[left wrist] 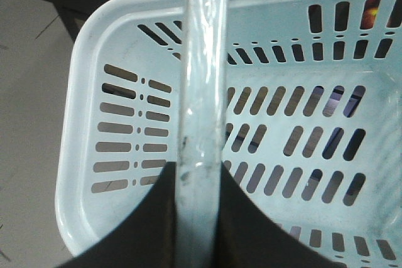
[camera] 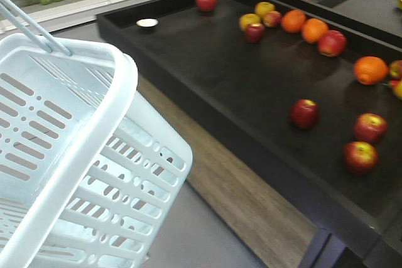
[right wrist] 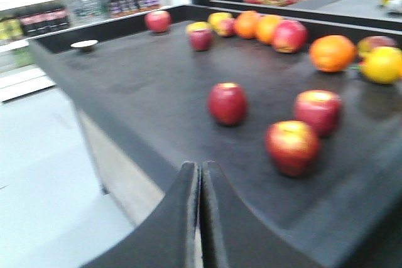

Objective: Pick three apples into basket with both arms
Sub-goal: 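Hold the basket up with the left gripper while the base turns away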

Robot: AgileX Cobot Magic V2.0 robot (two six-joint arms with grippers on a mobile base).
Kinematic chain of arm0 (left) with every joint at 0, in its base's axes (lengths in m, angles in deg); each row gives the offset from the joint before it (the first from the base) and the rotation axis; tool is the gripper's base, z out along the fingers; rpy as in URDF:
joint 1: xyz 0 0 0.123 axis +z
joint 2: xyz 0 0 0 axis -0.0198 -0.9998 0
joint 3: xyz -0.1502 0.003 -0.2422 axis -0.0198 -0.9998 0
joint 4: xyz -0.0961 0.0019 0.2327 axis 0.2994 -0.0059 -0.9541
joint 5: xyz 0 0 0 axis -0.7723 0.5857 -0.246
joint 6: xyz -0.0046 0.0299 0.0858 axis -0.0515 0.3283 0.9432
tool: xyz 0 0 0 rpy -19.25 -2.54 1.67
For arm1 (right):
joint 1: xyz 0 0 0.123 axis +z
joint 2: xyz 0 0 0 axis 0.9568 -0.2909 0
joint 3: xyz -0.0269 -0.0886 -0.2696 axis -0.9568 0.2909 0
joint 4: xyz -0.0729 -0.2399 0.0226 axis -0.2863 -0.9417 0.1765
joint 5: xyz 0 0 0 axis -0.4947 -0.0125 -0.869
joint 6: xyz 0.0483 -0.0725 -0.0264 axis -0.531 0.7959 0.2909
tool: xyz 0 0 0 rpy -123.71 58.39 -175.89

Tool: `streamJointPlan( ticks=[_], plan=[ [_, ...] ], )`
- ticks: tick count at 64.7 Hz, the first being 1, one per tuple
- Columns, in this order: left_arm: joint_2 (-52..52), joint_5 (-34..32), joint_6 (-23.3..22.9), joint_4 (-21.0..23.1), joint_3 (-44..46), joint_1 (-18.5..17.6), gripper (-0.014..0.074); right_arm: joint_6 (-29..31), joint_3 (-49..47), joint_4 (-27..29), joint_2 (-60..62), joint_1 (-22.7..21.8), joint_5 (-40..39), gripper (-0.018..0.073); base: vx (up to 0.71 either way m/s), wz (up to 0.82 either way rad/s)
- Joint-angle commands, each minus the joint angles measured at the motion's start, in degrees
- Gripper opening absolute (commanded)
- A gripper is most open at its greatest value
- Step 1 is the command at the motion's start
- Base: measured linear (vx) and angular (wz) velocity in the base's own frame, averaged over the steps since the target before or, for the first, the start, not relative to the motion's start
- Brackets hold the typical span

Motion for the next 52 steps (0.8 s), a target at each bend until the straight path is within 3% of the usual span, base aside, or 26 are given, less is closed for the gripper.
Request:
streamJointPlan(
  ticks=[1,52],
  plan=[
    [0.14,-3.34,-0.74,0.31,1.29,-0.33,-0.0007,0.0,0.33,-0.11,0.24,-0.45,-4.17,-0.0009,-0.08,0.56],
    [0.14,-3.34,-0.74,0.31,1.29,-0.33,-0.0007,0.0,0.33,-0.11,0.24,-0.45,-4.17,-0.0009,-0.05,0.5]
  ],
)
